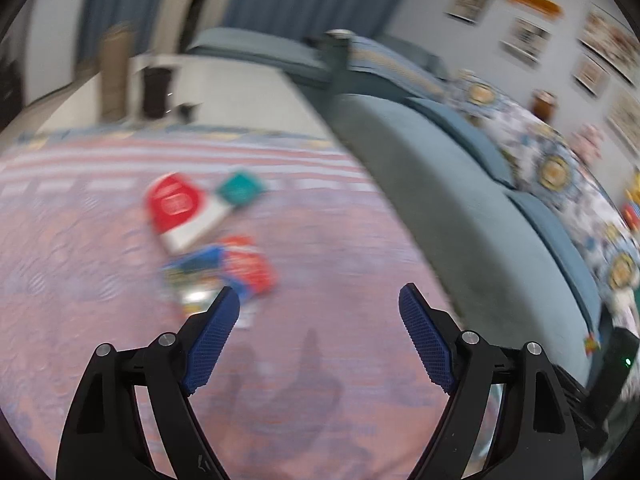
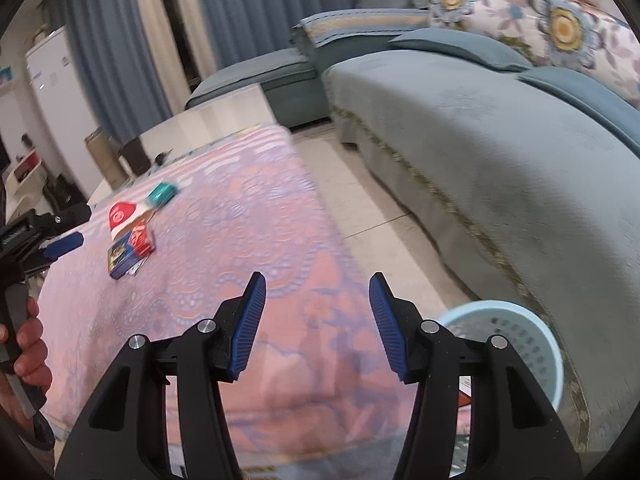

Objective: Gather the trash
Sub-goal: 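Grasp the blue tiger-print card box with the left tool and lift it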

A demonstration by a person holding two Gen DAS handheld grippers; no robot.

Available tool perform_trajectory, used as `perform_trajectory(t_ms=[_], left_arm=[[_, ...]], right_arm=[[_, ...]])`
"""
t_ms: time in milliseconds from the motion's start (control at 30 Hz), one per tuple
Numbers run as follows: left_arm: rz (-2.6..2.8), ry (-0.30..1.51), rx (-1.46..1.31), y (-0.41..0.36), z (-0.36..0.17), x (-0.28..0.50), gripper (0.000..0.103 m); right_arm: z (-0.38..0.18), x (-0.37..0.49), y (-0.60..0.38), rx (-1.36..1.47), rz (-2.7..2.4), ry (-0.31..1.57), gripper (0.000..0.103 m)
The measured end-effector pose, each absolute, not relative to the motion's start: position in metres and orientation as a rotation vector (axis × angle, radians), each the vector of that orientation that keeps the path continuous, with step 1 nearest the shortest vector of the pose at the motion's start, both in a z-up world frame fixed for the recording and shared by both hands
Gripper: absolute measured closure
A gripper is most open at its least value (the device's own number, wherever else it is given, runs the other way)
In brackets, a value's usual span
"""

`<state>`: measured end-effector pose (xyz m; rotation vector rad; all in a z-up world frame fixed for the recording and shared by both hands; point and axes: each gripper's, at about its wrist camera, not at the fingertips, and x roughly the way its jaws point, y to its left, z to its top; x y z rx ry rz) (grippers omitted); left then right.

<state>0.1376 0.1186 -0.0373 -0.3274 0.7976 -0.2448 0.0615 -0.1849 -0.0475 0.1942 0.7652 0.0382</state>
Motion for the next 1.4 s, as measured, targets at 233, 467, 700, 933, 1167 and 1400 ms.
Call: perform_trajectory(t_ms=[233,467,700,933,1167,1400], left_arm=[[-0.138,0.889,-0.41,0.176,-0.086,0.161,0.024],[-0.24,0.945,-0.39,0.159,-0.105,0.176,0.028],[-0.427,0.962,-0.354,0.118,-0.107,0.169,0.028],[-0.322,0.876,-0.252,0.122,-0.084,0.163,0.028],[-0.251,0.927,-0.111,0.137,-0.091,0.205,0.026],[-0.264,1.002,-0.005,0.111,-0.107,0.232,0.033]], right_arm=[[-0.081,0.101,-0.153,0.167,0.077,0.793,0.078],[-0.105,0.12,-0.142,0.147,0.07,0.84,0.078],[-0.108,0.122,-0.144,0.16,0.066,0.852,0.078],[-0.107,0.123,-0.142,0.148,0.076,0.856,0.078],[-0.092,0.128,-0.121,0.093,0.138,0.848,0.078],[-0.078,0.14,-0.092,0.027,0.192,0.851,0.078]])
